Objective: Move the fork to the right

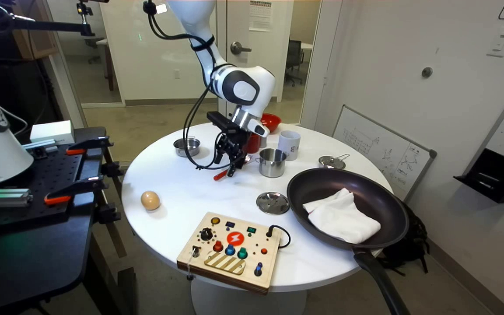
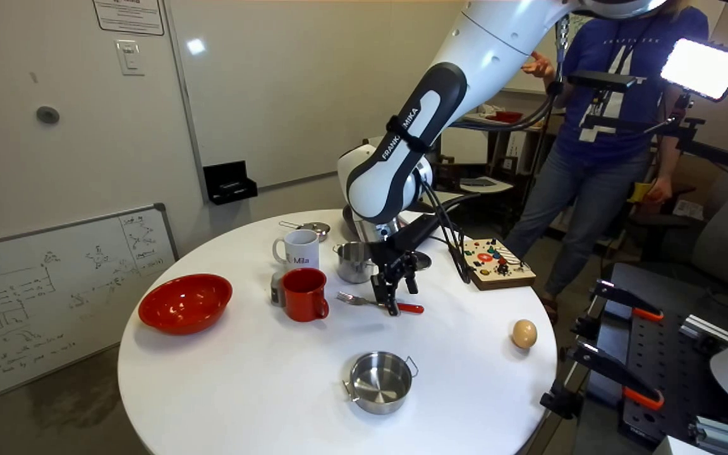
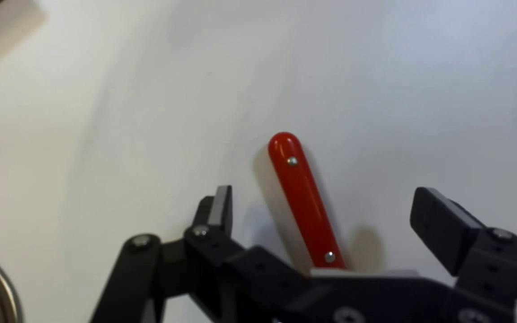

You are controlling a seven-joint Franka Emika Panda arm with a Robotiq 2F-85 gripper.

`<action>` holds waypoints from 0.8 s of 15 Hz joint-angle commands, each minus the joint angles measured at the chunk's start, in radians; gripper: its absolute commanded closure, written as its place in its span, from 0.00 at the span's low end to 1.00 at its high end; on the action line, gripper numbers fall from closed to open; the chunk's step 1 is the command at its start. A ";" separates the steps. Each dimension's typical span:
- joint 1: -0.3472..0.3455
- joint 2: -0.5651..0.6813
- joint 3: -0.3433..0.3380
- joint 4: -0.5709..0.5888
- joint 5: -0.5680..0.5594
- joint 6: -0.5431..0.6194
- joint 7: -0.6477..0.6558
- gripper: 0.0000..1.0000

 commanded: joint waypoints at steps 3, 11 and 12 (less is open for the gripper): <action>0.003 0.063 -0.007 0.092 -0.016 -0.067 -0.022 0.00; 0.001 0.098 -0.007 0.140 -0.015 -0.094 -0.032 0.00; 0.001 0.102 -0.007 0.146 -0.015 -0.099 -0.031 0.07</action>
